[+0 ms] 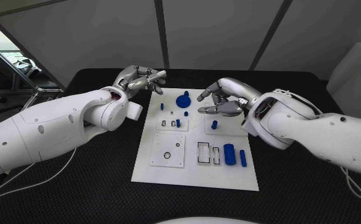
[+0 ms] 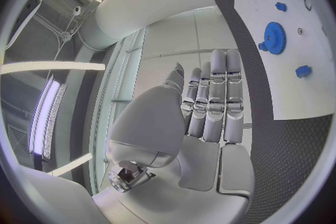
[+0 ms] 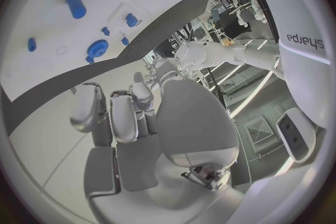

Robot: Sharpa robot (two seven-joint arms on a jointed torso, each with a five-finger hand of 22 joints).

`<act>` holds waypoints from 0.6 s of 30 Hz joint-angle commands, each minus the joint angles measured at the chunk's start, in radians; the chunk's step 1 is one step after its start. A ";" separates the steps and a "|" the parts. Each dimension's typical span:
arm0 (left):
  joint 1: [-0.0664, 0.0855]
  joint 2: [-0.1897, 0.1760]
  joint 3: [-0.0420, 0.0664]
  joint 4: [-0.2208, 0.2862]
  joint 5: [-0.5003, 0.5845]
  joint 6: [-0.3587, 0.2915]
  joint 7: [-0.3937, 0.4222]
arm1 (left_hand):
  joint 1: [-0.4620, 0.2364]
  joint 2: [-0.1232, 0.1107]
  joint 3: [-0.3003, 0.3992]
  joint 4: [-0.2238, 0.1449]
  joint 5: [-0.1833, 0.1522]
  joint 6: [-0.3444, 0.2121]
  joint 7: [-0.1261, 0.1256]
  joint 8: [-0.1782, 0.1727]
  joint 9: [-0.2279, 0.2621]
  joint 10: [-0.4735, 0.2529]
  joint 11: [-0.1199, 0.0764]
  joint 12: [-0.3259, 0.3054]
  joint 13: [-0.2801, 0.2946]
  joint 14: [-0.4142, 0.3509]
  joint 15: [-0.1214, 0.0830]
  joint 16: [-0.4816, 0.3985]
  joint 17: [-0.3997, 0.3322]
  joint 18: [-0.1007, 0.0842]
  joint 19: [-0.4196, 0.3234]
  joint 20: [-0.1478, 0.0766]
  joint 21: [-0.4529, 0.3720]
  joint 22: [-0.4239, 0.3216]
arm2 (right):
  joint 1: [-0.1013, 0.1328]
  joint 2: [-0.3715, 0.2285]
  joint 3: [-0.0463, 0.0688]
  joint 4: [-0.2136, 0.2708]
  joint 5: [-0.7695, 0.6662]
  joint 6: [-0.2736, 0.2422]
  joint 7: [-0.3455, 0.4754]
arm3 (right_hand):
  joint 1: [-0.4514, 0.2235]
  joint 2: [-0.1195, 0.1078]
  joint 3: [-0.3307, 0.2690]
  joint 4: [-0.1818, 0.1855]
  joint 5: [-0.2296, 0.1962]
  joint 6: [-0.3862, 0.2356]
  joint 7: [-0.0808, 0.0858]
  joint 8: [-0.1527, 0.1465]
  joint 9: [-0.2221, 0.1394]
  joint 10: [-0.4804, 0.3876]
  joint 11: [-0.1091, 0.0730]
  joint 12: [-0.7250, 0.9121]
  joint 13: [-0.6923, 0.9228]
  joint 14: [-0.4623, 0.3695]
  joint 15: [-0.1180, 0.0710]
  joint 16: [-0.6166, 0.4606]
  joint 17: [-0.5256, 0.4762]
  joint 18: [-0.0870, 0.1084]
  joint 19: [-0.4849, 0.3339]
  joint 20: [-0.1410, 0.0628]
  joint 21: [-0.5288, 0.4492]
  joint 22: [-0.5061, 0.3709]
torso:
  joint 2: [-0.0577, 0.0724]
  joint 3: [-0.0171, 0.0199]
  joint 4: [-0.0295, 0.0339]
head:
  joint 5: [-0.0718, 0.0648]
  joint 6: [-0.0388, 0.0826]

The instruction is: Assemble the parts on the task board

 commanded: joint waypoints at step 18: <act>0.120 0.152 -0.071 -0.075 -0.670 0.460 -0.771 | -0.207 0.007 -0.189 0.180 -0.006 -0.083 -0.070 0.349 0.239 0.001 -0.072 0.788 0.717 0.139 -0.061 1.023 1.023 -0.142 0.237 -0.060 0.816 0.971 | 0.036 -0.079 0.012 -0.096 0.293 0.049 0.014 | 0.017 0.014 -0.005 0.002 0.015 0.001 -0.001 0.007 -0.002 -0.009 -0.001 -0.023 -0.024 0.024 -0.010 -0.022 -0.017 0.015 -0.007 -0.004 -0.017 -0.017 | -0.051 0.0123 -0.0034 | 0.014 -0.032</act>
